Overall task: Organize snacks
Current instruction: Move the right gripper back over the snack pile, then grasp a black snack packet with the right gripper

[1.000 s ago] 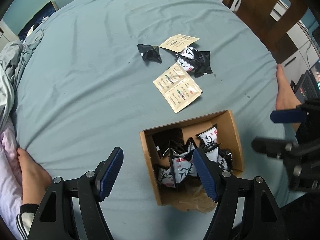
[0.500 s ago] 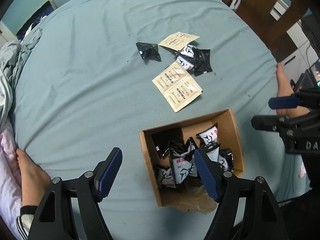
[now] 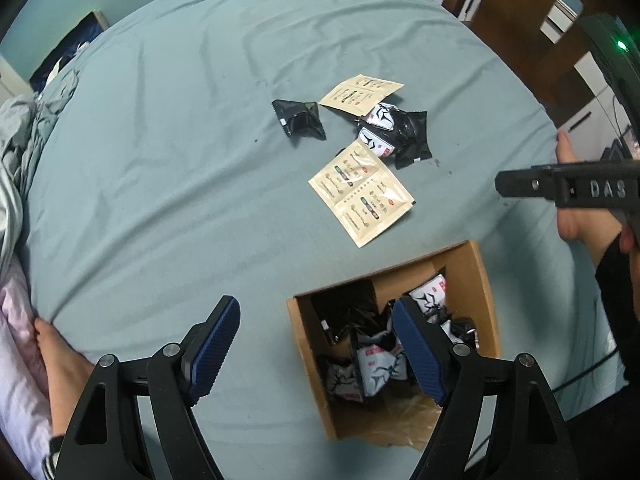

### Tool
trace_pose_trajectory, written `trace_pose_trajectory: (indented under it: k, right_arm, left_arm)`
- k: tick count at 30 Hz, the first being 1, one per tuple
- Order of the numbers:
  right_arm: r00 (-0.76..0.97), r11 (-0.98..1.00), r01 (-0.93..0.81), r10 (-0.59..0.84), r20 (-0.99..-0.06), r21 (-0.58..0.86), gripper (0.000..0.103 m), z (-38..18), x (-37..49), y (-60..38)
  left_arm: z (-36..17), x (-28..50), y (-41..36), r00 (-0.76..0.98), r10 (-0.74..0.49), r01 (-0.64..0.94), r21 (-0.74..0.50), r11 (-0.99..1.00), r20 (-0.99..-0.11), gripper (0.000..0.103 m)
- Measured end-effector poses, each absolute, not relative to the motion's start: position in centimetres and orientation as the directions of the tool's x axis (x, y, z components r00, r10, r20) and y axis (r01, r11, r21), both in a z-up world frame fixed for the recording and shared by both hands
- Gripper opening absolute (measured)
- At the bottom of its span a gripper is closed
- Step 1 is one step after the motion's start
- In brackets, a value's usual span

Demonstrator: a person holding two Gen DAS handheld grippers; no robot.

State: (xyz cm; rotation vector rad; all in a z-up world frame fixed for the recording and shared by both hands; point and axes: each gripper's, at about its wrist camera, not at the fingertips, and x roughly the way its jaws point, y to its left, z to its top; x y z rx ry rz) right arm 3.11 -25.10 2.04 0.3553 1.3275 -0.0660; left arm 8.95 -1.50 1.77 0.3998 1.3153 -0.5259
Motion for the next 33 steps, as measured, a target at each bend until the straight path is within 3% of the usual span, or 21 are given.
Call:
trace_pose_trajectory:
  k: [13, 21, 27, 33]
  right_arm:
    - [0.199, 0.953, 0.23, 0.153, -0.968, 0.198, 0.059, -2.0, 5.5, -26.6]
    - [0.154, 0.941, 0.283, 0.145, -0.977, 0.185, 0.059, -6.7, 7.3, -28.5]
    - [0.199, 0.909, 0.356, 0.152, -0.968, 0.216, 0.059, -8.5, 9.1, -29.7]
    - [0.245, 0.911, 0.311, 0.198, -0.949, 0.27, 0.059, -9.5, 12.0, -28.1]
  left_arm:
    - [-1.0, 10.4, -1.5, 0.125, -0.122, 0.516, -0.04, 0.855, -0.985, 0.08]
    - [-1.9, 11.0, -1.9, 0.066, -0.18, 0.482, -0.127, 0.867, -0.981, 0.08]
    - [-2.7, 11.7, -2.0, 0.039, -0.23, 0.456, -0.187, 0.87, -0.972, 0.08]
    - [-4.2, 12.6, -2.8, 0.021, -0.239, 0.416, -0.209, 0.885, -0.971, 0.08]
